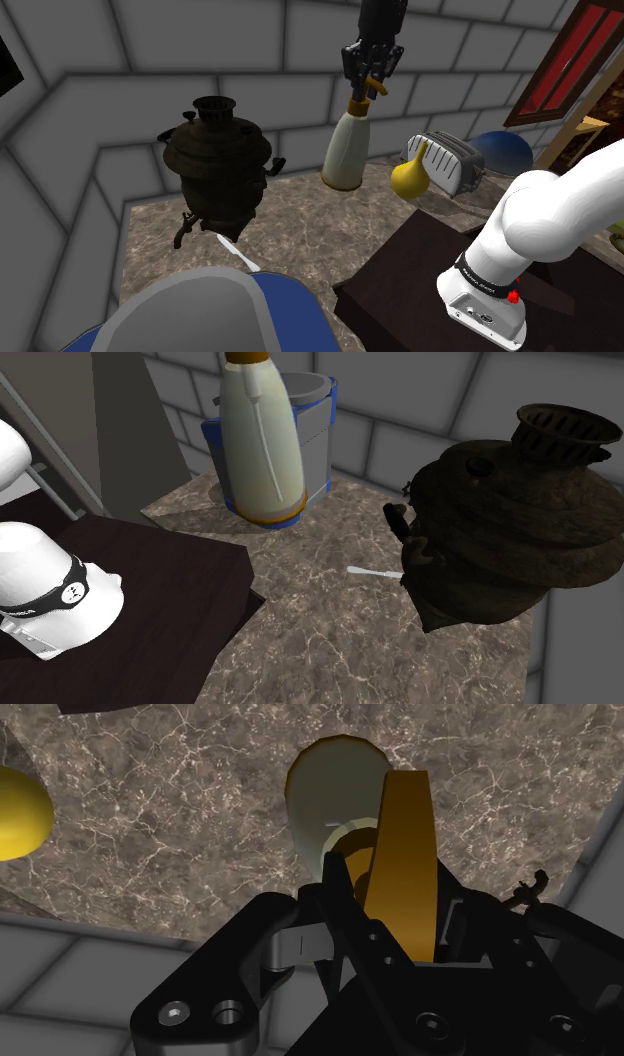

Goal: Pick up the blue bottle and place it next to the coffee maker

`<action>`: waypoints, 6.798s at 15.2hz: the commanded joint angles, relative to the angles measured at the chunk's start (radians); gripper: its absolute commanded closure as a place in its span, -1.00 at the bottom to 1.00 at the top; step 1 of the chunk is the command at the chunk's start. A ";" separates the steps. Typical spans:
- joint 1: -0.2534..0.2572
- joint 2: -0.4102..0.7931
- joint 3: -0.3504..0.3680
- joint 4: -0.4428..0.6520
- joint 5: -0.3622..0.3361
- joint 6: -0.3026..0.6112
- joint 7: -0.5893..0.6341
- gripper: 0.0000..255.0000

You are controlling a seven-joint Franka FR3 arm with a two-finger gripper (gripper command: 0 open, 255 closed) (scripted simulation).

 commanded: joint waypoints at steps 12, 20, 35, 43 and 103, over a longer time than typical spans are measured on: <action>-0.009 0.080 0.003 0.258 -0.016 -0.179 0.011 1.00; 0.016 0.024 0.044 0.280 0.018 -0.253 0.082 1.00; 0.103 -0.194 0.237 0.204 0.208 -0.348 0.384 1.00; 0.121 -0.230 0.378 0.268 0.325 -0.393 0.580 1.00; 0.226 -0.496 0.785 -0.266 0.685 0.060 0.756 1.00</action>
